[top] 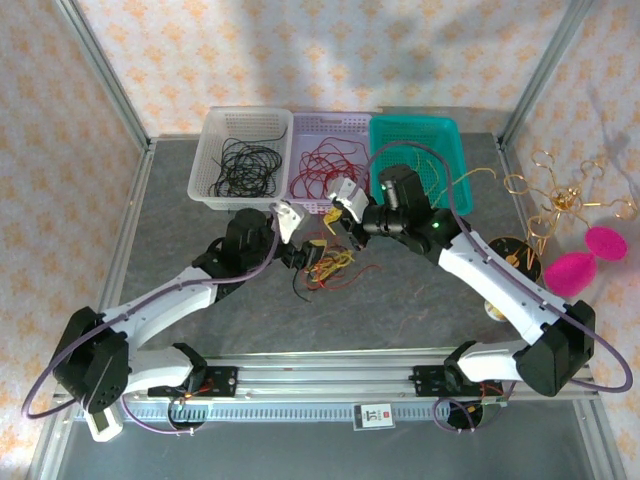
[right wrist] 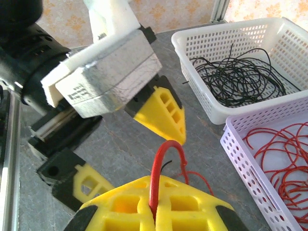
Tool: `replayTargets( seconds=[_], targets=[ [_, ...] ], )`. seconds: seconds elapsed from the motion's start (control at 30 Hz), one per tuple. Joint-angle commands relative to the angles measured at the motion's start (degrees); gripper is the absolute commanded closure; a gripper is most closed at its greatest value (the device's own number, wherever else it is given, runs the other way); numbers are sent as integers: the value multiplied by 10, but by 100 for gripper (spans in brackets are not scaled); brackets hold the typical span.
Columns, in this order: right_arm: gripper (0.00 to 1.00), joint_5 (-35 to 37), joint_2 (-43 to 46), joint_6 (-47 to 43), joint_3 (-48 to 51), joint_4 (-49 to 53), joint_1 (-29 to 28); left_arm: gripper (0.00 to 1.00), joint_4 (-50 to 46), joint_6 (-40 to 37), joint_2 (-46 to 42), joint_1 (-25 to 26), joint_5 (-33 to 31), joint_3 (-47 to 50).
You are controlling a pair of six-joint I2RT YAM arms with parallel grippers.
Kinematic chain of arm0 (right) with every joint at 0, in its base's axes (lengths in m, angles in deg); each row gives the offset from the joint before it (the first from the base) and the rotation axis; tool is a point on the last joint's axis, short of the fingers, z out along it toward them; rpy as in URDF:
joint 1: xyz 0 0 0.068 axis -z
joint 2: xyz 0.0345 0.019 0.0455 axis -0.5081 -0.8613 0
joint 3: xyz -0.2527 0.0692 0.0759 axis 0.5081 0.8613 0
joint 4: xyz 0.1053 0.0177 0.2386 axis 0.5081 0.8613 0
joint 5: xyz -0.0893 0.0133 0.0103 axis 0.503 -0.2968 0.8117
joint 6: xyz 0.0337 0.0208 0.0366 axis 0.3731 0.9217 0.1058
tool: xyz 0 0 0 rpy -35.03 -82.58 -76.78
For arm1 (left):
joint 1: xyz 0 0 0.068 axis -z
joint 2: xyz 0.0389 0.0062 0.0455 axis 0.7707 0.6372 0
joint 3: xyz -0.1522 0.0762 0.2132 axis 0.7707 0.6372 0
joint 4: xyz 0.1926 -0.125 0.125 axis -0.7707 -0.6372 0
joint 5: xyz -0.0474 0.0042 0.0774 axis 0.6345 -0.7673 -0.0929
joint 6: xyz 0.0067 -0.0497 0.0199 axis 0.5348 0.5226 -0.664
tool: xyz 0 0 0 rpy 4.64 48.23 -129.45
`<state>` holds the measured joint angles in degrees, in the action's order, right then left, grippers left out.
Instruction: Untangle the cables
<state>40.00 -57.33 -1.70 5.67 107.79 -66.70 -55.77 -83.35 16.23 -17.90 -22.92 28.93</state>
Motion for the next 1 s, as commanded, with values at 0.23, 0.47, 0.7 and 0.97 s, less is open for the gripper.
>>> replayTargets(
  seconds=[0.23, 0.47, 0.7, 0.97],
  targets=[
    [100, -39, 8, -6, -19, 16, 3, 21, 150, -20, 56, -25, -11, -9],
    [100, -42, 7, -5, -23, 18, 3, 49, 215, -41, 70, -25, 29, 3],
    [100, -47, 4, -2, -27, 13, 3, 33, 230, -45, 82, -25, 67, 2],
    [100, -42, 5, 2, -29, 14, 3, 79, 316, -20, 94, -22, 17, 22]
  ],
)
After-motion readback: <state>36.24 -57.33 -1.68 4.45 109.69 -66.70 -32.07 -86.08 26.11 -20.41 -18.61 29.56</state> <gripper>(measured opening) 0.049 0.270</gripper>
